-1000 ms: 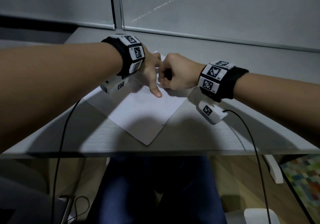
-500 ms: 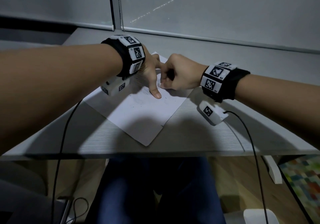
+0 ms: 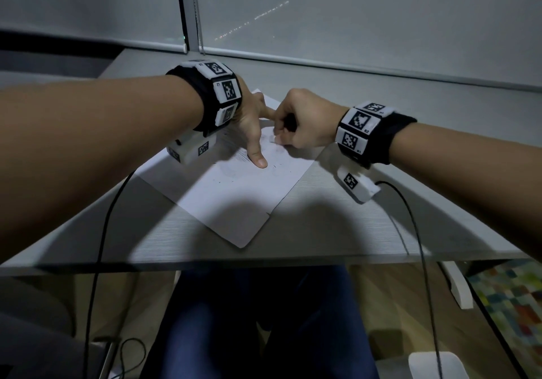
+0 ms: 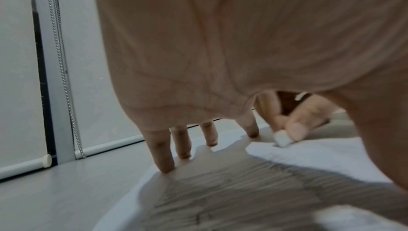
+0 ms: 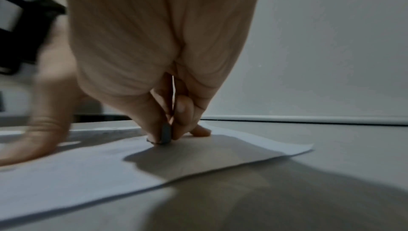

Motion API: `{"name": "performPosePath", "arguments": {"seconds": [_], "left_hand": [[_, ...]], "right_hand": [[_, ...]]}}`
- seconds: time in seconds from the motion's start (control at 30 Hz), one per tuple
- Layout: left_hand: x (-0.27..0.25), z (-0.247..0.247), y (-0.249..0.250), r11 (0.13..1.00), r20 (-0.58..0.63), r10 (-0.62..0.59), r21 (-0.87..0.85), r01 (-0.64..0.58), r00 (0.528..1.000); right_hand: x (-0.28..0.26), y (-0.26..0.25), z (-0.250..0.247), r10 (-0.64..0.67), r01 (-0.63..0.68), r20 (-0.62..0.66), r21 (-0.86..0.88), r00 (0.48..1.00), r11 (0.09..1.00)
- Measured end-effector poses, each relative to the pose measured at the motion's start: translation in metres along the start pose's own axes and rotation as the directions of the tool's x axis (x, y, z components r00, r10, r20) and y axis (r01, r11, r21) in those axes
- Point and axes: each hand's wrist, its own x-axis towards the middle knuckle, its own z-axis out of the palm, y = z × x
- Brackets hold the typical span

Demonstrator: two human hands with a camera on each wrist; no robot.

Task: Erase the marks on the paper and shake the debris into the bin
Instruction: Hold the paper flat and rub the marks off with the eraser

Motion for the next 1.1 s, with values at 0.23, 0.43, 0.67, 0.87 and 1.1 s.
{"name": "performPosePath", "arguments": {"seconds": [0.23,0.43,0.67,0.87,1.1], "left_hand": [[-0.002,0.000,0.003,1.000,0.004,-0.011,0.014,0.011,1.000],[-0.003,-0.002,0.006,0.999,-0.001,-0.014,0.029,0.014,1.000],[-0.003,-0.004,0.008,0.999,0.013,-0.004,0.045,0.003,1.000],[0.001,-0.005,0.007,0.999,-0.004,0.009,0.052,-0.008,1.000],[0.003,-0.003,0.007,0.999,-0.004,0.034,0.041,-0.033,0.999]], "right_hand": [[-0.009,-0.002,0.003,-0.019,0.019,0.043,0.002,0.999,1.000],[-0.005,0.007,0.000,0.016,-0.016,-0.003,-0.009,1.000,1.000],[-0.019,0.000,0.002,-0.045,0.046,0.058,-0.005,0.997,0.999],[-0.014,0.010,0.000,0.016,-0.016,-0.014,-0.028,1.000,0.999],[-0.031,-0.007,-0.001,-0.091,0.088,0.114,0.026,0.989,0.996]]}}
